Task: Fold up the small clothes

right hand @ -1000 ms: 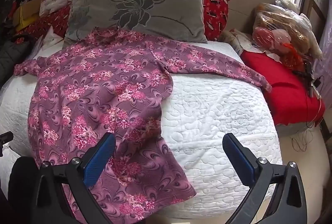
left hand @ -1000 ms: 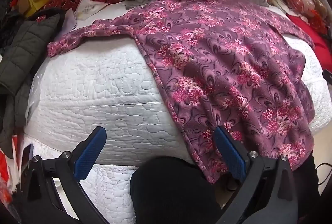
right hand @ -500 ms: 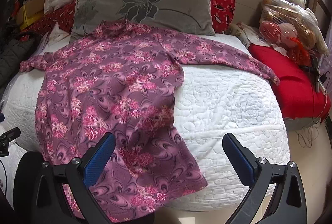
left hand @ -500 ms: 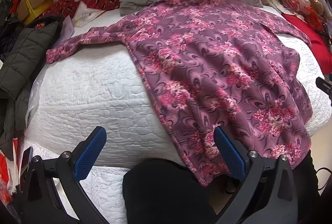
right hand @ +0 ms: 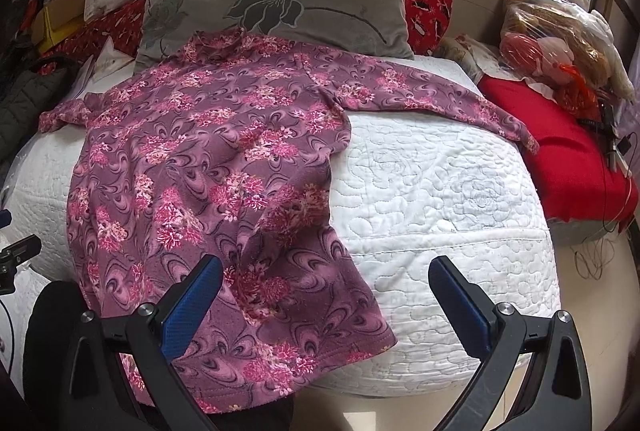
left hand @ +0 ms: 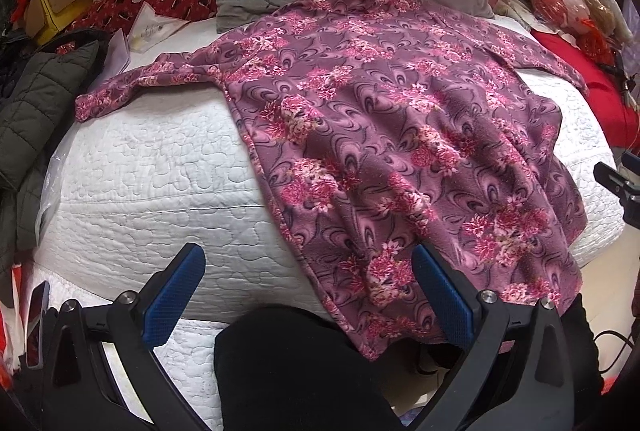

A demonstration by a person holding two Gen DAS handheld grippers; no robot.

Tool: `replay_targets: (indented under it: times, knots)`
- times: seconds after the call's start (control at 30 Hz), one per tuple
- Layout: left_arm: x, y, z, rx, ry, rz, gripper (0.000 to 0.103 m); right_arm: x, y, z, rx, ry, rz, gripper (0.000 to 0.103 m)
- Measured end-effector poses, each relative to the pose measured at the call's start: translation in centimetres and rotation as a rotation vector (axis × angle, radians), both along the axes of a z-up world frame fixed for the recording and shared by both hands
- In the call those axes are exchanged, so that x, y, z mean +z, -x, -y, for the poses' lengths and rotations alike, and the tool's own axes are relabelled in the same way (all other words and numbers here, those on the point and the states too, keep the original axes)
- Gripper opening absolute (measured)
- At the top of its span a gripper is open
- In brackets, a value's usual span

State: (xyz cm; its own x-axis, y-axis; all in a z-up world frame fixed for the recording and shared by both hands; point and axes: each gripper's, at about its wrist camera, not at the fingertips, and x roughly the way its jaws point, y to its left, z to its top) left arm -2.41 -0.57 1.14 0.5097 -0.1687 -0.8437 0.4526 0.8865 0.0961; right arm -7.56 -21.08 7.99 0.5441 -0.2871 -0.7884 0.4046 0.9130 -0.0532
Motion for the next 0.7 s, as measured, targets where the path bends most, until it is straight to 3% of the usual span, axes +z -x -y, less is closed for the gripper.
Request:
replay_targets:
  times: [0.7]
  knots:
    - [-0.24,0.05,0.27,-0.004,-0.004,-0.014,0.103,-0.04,0.45,0.7,-0.003,-0.007,0.022,0.102]
